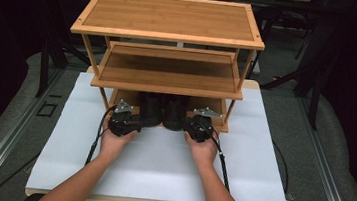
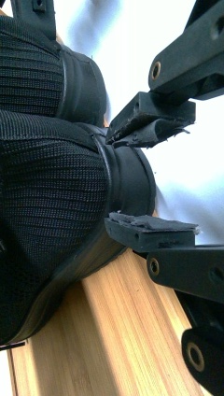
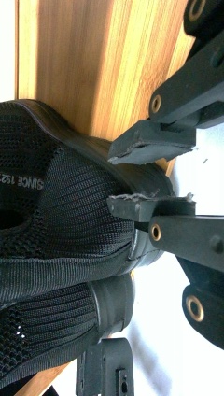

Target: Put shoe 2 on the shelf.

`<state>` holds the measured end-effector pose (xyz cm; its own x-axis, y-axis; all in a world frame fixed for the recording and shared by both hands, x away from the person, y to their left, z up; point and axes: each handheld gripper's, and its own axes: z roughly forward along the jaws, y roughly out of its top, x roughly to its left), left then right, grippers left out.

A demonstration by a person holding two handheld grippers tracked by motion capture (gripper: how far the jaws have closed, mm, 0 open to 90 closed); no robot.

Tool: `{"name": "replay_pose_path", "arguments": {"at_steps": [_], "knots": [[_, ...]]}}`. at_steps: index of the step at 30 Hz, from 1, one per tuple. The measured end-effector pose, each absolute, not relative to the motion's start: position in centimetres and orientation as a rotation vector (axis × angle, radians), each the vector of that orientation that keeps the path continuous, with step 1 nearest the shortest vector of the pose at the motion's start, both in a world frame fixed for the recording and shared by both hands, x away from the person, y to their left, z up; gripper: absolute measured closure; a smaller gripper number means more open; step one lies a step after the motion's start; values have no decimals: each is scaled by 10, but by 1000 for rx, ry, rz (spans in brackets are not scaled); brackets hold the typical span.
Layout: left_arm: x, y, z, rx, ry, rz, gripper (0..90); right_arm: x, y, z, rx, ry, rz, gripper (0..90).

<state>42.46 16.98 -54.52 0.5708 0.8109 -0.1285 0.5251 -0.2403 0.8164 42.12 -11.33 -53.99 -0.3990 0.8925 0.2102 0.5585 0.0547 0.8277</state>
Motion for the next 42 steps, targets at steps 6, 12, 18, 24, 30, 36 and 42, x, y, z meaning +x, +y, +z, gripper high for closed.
{"name": "replay_pose_path", "arguments": {"at_steps": [6, 12, 18, 24, 30, 36, 42], "knots": [[425, 171, -545, 1910, 1081, 389, 531, 421, -114, -540, 1458, 1997, 1286, 712], [419, 176, -544, 1911, 1071, 388, 497, 417, -115, -537, 1437, 2013, 1291, 657], [409, 191, -540, 1888, 1085, 371, 464, 401, -123, -533, 1402, 2042, 1300, 607], [395, 207, -530, 1872, 1080, 379, 442, 374, -141, -527, 1341, 2057, 1276, 572], [373, 231, -527, 1910, 1085, 427, 402, 342, -173, -520, 1350, 2003, 1317, 559], [355, 260, -536, 1925, 1144, 436, 388, 313, -196, -529, 1329, 1978, 1320, 511], [351, 278, -539, 1894, 1187, 439, 388, 300, -208, -540, 1337, 1917, 1326, 494]]}}
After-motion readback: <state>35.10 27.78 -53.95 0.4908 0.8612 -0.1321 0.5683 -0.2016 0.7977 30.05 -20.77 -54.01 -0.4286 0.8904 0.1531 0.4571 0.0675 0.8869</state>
